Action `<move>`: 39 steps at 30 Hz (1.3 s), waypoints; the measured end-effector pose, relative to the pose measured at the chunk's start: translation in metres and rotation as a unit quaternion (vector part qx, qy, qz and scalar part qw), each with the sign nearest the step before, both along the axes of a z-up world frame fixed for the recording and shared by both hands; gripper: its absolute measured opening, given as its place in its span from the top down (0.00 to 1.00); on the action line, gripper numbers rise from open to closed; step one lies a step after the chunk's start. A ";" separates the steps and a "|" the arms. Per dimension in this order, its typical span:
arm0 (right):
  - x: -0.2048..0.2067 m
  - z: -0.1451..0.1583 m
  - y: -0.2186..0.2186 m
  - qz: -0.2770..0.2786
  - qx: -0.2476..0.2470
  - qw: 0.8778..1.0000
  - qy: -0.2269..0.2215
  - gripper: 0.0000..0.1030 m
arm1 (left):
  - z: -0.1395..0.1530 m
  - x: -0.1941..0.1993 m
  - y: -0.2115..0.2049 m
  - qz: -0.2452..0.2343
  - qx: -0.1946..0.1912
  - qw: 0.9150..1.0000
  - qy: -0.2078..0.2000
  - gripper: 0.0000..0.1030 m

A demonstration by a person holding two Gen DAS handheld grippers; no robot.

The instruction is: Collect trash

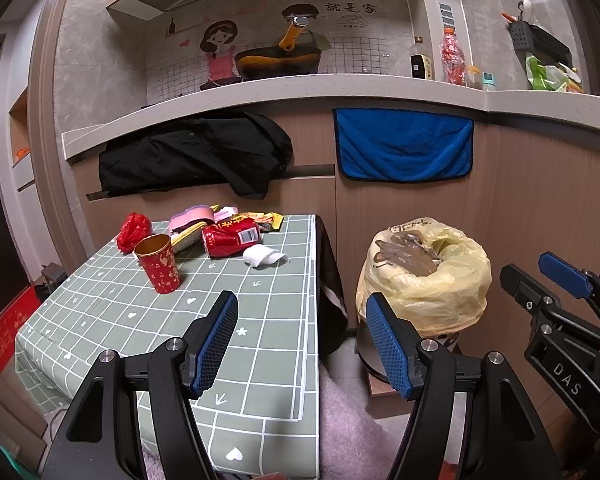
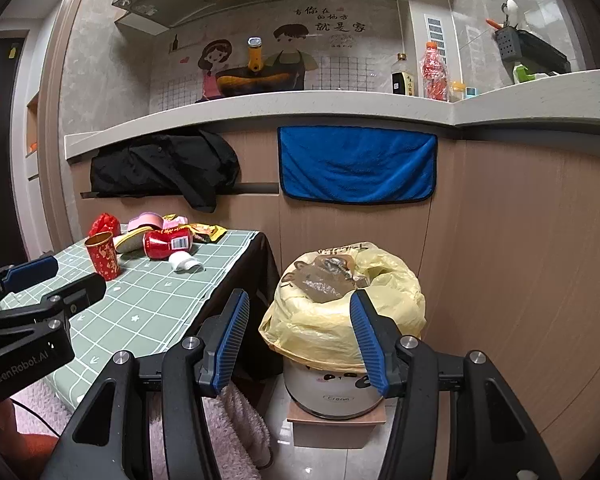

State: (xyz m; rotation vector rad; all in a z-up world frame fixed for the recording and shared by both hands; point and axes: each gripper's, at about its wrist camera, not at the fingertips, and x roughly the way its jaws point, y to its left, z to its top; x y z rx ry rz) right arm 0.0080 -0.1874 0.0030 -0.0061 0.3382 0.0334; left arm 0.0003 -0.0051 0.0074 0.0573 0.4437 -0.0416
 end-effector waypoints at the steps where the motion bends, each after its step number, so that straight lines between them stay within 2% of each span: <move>1: 0.000 0.000 0.000 -0.001 0.001 1.000 -0.001 0.51 | 0.000 0.000 0.000 -0.001 0.000 1.000 0.000 0.35; 39: 0.000 0.000 -0.002 -0.001 0.000 1.000 -0.002 0.51 | -0.003 -0.002 -0.008 -0.003 0.002 1.000 0.001 0.35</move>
